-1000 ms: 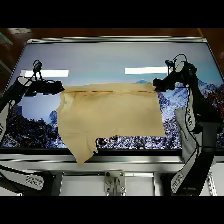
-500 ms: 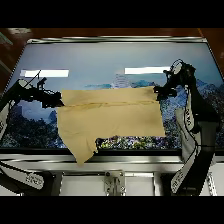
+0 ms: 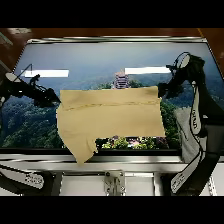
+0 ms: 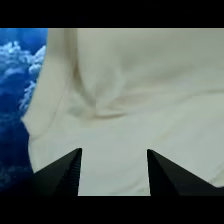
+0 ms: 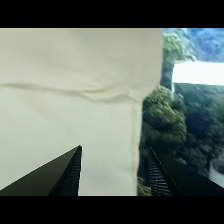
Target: Fold the shirts.
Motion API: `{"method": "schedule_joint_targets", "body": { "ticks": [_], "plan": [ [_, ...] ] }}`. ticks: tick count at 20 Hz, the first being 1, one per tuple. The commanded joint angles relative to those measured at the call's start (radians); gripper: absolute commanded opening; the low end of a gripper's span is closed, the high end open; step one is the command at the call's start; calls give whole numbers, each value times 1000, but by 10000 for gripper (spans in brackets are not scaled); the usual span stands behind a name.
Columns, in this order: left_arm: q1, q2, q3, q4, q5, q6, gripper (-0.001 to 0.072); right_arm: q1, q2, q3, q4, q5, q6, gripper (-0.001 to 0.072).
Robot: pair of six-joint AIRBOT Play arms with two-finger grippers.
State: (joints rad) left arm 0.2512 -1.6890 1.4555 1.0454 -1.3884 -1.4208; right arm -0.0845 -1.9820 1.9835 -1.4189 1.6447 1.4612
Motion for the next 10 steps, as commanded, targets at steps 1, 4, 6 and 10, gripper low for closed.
{"method": "schedule_joint_targets", "body": {
  "ticks": [1, 4, 6, 10],
  "plan": [
    [76, 109, -25, 2, -207, 104, 491, -66, 105, -2, -20, 115, -22, 532],
    [170, 305, -378, 2, -146, 186, 491, -203, 182, -140, 132, 199, -20, 532],
    [248, 439, -694, -27, -13, 234, 492, -270, 278, -321, 167, 137, -22, 532],
    [349, 528, -1024, -145, 106, 339, 491, -320, 444, -604, 169, -58, -25, 532]
  ]
}}
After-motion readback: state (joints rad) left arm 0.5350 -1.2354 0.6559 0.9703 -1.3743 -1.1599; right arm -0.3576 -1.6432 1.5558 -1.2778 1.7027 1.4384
